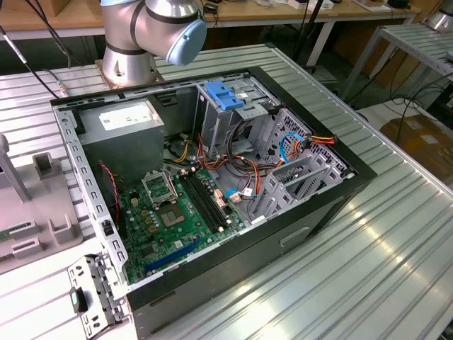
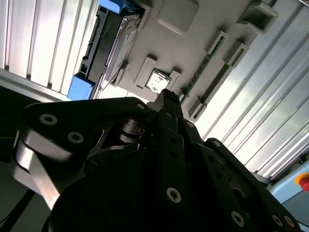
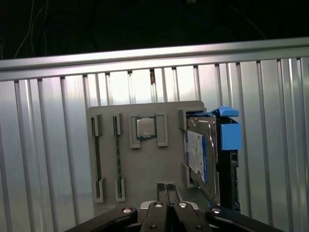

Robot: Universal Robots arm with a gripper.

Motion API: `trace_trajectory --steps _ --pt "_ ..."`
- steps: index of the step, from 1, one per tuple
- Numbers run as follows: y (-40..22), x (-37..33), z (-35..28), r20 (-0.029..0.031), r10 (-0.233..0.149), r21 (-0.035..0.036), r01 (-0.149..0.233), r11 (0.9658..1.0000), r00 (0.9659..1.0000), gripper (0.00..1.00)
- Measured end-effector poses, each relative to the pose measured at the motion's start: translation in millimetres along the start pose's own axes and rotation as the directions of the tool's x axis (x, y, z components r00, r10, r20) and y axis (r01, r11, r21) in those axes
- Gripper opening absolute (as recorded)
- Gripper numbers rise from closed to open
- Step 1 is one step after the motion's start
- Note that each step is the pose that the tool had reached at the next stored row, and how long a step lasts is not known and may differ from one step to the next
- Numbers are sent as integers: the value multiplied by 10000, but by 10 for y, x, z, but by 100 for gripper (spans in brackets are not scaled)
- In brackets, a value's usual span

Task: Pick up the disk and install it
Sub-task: 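Pick up the disk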

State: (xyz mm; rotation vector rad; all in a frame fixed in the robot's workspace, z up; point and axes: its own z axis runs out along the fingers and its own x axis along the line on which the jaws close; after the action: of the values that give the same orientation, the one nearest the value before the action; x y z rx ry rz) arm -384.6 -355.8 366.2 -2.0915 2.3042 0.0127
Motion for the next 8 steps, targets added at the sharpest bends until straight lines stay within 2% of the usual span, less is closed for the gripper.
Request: trace_trajectory --steps 8 --pt "6 -34 3 0 0 1 0 10000 10000 11"
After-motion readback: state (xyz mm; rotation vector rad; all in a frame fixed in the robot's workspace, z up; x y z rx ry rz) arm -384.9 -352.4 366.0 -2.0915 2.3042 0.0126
